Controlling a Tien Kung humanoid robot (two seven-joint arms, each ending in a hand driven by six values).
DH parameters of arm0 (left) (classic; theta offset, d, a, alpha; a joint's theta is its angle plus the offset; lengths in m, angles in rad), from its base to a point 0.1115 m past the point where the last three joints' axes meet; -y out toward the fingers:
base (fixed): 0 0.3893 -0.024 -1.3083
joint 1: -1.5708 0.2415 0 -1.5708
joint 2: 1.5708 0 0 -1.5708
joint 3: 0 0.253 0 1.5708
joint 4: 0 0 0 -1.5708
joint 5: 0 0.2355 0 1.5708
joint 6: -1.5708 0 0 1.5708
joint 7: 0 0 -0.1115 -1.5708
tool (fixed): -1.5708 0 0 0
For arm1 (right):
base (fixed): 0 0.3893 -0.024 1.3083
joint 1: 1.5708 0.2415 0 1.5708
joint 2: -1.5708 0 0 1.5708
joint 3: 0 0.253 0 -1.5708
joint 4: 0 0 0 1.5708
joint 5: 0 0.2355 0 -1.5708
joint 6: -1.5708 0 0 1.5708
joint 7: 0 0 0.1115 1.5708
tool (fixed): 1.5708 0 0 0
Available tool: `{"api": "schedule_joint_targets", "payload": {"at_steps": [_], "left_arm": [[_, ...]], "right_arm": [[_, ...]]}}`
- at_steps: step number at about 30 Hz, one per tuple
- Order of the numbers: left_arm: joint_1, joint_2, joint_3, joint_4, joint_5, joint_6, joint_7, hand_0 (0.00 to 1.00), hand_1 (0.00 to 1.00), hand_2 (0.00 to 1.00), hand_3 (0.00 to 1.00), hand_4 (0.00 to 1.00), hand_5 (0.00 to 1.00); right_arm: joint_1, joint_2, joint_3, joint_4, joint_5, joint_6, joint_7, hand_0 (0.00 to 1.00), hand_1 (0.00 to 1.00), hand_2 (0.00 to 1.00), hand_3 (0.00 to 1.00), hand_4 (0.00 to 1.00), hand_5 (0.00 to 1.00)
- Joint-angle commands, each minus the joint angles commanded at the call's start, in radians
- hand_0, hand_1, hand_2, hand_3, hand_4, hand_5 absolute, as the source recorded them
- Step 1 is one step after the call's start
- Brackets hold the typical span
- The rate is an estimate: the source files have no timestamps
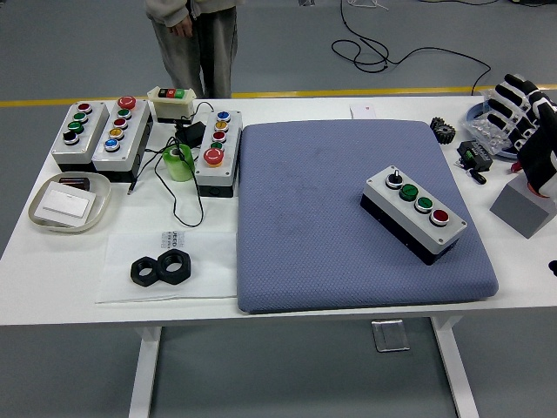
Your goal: Pick up the button,place it on the desk,press the button,press the button
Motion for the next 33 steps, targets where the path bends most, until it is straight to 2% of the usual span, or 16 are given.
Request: {"api": "schedule_joint_targets", "payload": {"at_steps": [21, 25, 26, 31, 32, 33], "left_arm": [[0.003, -0.001, -0.009, 0.0, 0.013, 0.0, 0.004, 0.748, 0.829, 0.875, 0.831, 0.637, 0.998], [0.005, -0.001, -0.01, 0.0, 0.018, 0.0, 0.005, 0.748, 0.829, 0.875, 0.831, 0.637, 0.998], [0.005, -0.001, -0.012, 0.0, 0.019, 0.0, 0.005, 0.748, 0.83, 0.874, 0.831, 0.637, 0.998], [0.008, -0.001, -0.015, 0.0, 0.023, 0.001, 0.006, 0.748, 0.83, 0.874, 0.831, 0.637, 0.998], [0.009, 0.0, -0.016, -0.001, 0.025, 0.001, 0.007, 0.747, 0.83, 0.873, 0.831, 0.637, 0.998], [0.01, 0.0, -0.017, -0.001, 0.026, 0.001, 0.007, 0.747, 0.83, 0.873, 0.831, 0.637, 0.998]], "right_arm": [[-0.002, 0.001, 0.002, -0.01, -0.006, -0.001, -0.006, 0.916, 0.825, 0.837, 0.794, 0.55, 0.585], [-0.004, 0.003, 0.0, -0.013, -0.038, -0.004, -0.018, 0.916, 0.825, 0.837, 0.794, 0.55, 0.585], [-0.003, 0.001, -0.001, -0.014, -0.076, -0.008, -0.024, 0.922, 0.837, 0.852, 0.812, 0.642, 0.342], [0.011, -0.006, -0.036, -0.038, -0.268, -0.028, -0.09, 0.922, 0.837, 0.852, 0.812, 0.642, 0.342], [0.019, -0.004, -0.056, -0.047, -0.313, -0.037, -0.112, 0.961, 0.889, 0.914, 0.896, 0.821, 0.2], [0.025, -0.001, -0.077, -0.051, -0.359, -0.035, -0.138, 0.961, 0.889, 0.914, 0.896, 0.821, 0.2]]}}
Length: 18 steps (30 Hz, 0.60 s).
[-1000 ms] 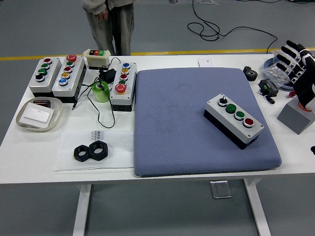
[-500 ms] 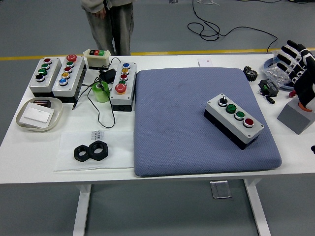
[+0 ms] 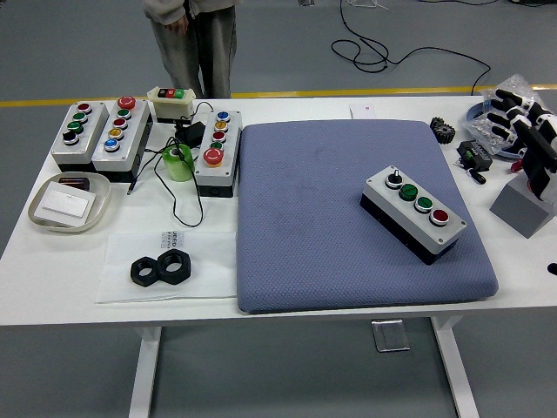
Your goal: Pick up the button,place it on the desk,press the button,press the button
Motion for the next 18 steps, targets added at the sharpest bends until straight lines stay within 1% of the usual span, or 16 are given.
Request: {"api": "schedule_joint_targets", "payload": {"at_steps": [1, 3, 4, 5, 7, 8, 9, 10, 11, 16, 17, 18], "left_arm": [[0.0, 0.0, 0.0, 0.0, 0.0, 0.0, 0.0, 0.747, 0.83, 0.873, 0.831, 0.637, 0.998], [0.004, 0.0, -0.003, 0.0, 0.004, 0.0, 0.001, 0.747, 0.83, 0.873, 0.831, 0.637, 0.998], [0.004, 0.0, -0.004, 0.0, 0.005, 0.0, 0.001, 0.747, 0.83, 0.873, 0.831, 0.637, 0.998], [0.004, 0.0, -0.004, -0.001, 0.006, 0.001, 0.002, 0.746, 0.829, 0.874, 0.832, 0.636, 0.998], [0.005, 0.0, -0.003, -0.001, 0.007, 0.001, 0.002, 0.746, 0.829, 0.874, 0.832, 0.636, 0.998], [0.005, 0.0, -0.003, -0.001, 0.007, 0.001, 0.002, 0.746, 0.829, 0.874, 0.832, 0.636, 0.998], [0.006, 0.0, -0.001, -0.002, 0.004, 0.001, 0.0, 0.746, 0.829, 0.874, 0.832, 0.636, 0.998], [0.006, 0.0, 0.0, -0.002, 0.003, 0.001, 0.0, 0.746, 0.829, 0.874, 0.832, 0.636, 0.998], [0.007, 0.001, 0.002, -0.002, 0.002, 0.001, -0.001, 0.746, 0.829, 0.874, 0.832, 0.636, 0.998], [0.005, 0.003, 0.008, -0.003, -0.005, -0.001, -0.003, 0.746, 0.829, 0.874, 0.832, 0.636, 0.998], [0.003, 0.003, 0.007, -0.003, -0.004, -0.001, -0.003, 0.746, 0.829, 0.874, 0.832, 0.636, 0.998], [0.002, 0.004, 0.007, -0.003, -0.005, -0.001, -0.003, 0.746, 0.829, 0.874, 0.832, 0.636, 0.998]], "right_arm": [[0.002, 0.001, -0.009, -0.001, -0.039, 0.001, -0.013, 0.961, 0.889, 0.914, 0.896, 0.821, 0.2], [0.02, 0.021, -0.061, -0.013, -0.124, 0.031, -0.075, 0.961, 0.889, 0.914, 0.896, 0.821, 0.2], [0.022, 0.024, -0.071, -0.014, -0.163, 0.035, -0.088, 0.961, 0.889, 0.914, 0.896, 0.821, 0.2], [0.03, 0.035, -0.089, -0.025, -0.202, 0.041, -0.105, 0.989, 0.921, 0.97, 0.958, 0.853, 0.168], [0.044, 0.061, -0.128, -0.048, -0.286, 0.048, -0.139, 0.989, 0.921, 0.97, 0.958, 0.853, 0.168], [0.047, 0.066, -0.135, -0.052, -0.331, 0.049, -0.146, 0.989, 0.921, 0.97, 0.958, 0.853, 0.168], [0.051, 0.083, -0.148, -0.06, -0.377, 0.058, -0.165, 0.989, 0.921, 0.97, 0.958, 0.853, 0.168], [0.052, 0.088, -0.152, -0.063, -0.416, 0.061, -0.172, 0.989, 0.921, 0.97, 0.958, 0.853, 0.168], [0.054, 0.093, -0.159, -0.064, -0.455, 0.065, -0.18, 0.998, 0.925, 0.975, 0.969, 0.878, 0.168], [0.065, 0.107, -0.191, -0.068, -0.67, 0.08, -0.214, 0.998, 0.925, 0.975, 0.969, 0.878, 0.168], [0.071, 0.112, -0.201, -0.076, -0.708, 0.087, -0.224, 0.998, 0.928, 0.985, 0.97, 0.896, 0.189], [0.074, 0.115, -0.207, -0.08, -0.754, 0.091, -0.229, 0.998, 0.928, 0.985, 0.97, 0.896, 0.189]]}}
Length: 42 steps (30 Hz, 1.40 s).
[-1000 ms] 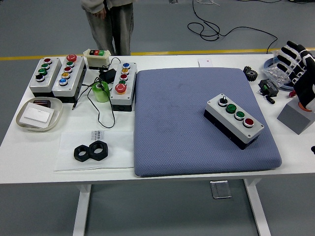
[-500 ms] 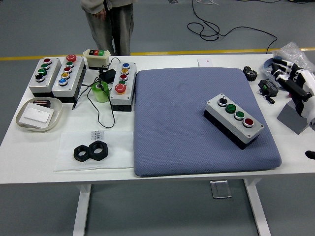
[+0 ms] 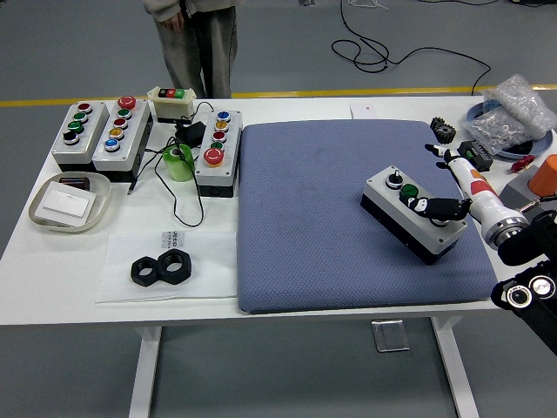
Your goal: Pick up the button,place it on the desk,press the button,press the button
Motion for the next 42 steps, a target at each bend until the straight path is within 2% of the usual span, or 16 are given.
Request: {"api": "schedule_joint_targets", "payload": {"at_steps": [5, 10, 11, 18, 28, 35, 36, 41, 42], "left_arm": [[-0.006, 0.001, 0.006, -0.001, -0.009, -0.001, -0.003, 0.743, 0.829, 0.874, 0.831, 0.636, 0.998], [-0.006, 0.001, 0.009, 0.0, -0.013, 0.0, -0.005, 0.743, 0.829, 0.874, 0.831, 0.636, 0.998], [-0.006, 0.0, 0.007, 0.0, -0.011, 0.001, -0.004, 0.745, 0.829, 0.874, 0.831, 0.635, 0.998], [-0.005, 0.0, 0.003, 0.0, -0.006, 0.001, -0.002, 0.744, 0.828, 0.875, 0.831, 0.636, 0.998], [-0.008, 0.001, 0.006, 0.0, -0.012, 0.001, -0.003, 0.744, 0.829, 0.875, 0.831, 0.637, 0.998], [-0.009, 0.001, 0.011, -0.001, -0.019, 0.001, -0.006, 0.743, 0.828, 0.875, 0.831, 0.637, 0.998], [-0.009, 0.001, 0.011, -0.001, -0.018, 0.001, -0.005, 0.744, 0.829, 0.875, 0.831, 0.637, 0.998], [-0.011, 0.002, 0.009, 0.0, -0.016, 0.001, -0.004, 0.744, 0.829, 0.875, 0.831, 0.637, 0.998], [-0.01, 0.002, 0.01, -0.001, -0.017, 0.001, -0.005, 0.744, 0.829, 0.875, 0.831, 0.637, 0.998]], "right_arm": [[0.012, 0.009, -0.025, -0.024, -0.163, 0.014, -0.026, 0.998, 0.926, 0.985, 0.969, 0.9, 0.199], [0.014, 0.016, -0.042, -0.024, -0.163, 0.037, -0.045, 0.998, 0.926, 0.985, 0.969, 0.9, 0.199], [0.013, 0.019, -0.04, -0.018, -0.154, 0.045, -0.046, 0.998, 0.934, 0.998, 0.979, 0.926, 0.259], [0.013, 0.018, -0.042, 0.016, -0.111, 0.046, -0.035, 0.998, 0.937, 0.998, 0.986, 0.941, 0.284], [0.063, 0.06, -0.074, -0.108, -0.13, 0.065, -0.066, 0.998, 0.938, 0.998, 0.984, 0.947, 0.288], [0.077, 0.073, -0.08, -0.139, -0.148, 0.073, -0.093, 0.998, 0.929, 0.998, 0.981, 0.926, 0.262], [0.08, 0.074, -0.082, -0.143, -0.151, 0.072, -0.099, 0.998, 0.886, 0.958, 0.955, 0.933, 0.274], [0.094, 0.071, -0.092, -0.153, -0.162, 0.085, -0.12, 0.998, 0.886, 0.958, 0.955, 0.933, 0.274], [0.098, 0.067, -0.097, -0.157, -0.163, 0.091, -0.123, 0.954, 0.786, 0.845, 0.905, 0.927, 0.269]]}}
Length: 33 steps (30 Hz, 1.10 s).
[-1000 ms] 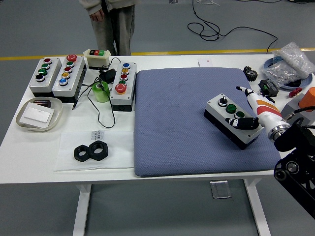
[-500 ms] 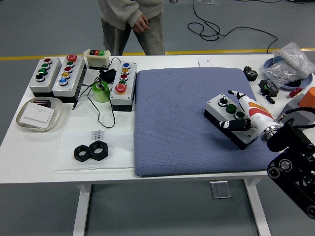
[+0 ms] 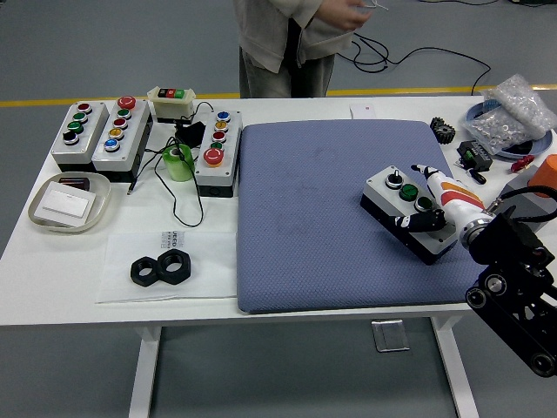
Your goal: Pick up the button,place it on the desk,press the button,press the button
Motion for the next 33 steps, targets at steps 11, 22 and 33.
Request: {"api": "schedule_joint_targets", "payload": {"at_steps": [11, 22, 33], "left_arm": [[-0.003, 0.0, 0.001, 0.001, -0.005, 0.001, -0.001, 0.743, 0.827, 0.876, 0.831, 0.639, 0.998], [-0.005, -0.001, 0.003, 0.001, -0.009, 0.001, -0.001, 0.745, 0.829, 0.876, 0.831, 0.638, 0.998], [-0.012, 0.001, 0.011, 0.002, -0.022, 0.001, -0.004, 0.745, 0.829, 0.876, 0.831, 0.639, 0.998]], "right_arm": [[0.03, -0.012, -0.028, -0.024, -0.012, 0.054, -0.019, 0.927, 0.701, 0.73, 0.85, 0.924, 0.266], [0.044, -0.034, -0.064, -0.016, -0.032, 0.009, -0.043, 0.559, 0.494, 0.528, 0.672, 0.789, 0.068], [0.117, -0.16, -0.192, 0.039, 0.06, -0.009, 0.062, 0.405, 0.453, 0.501, 0.631, 0.721, 0.089]]}}
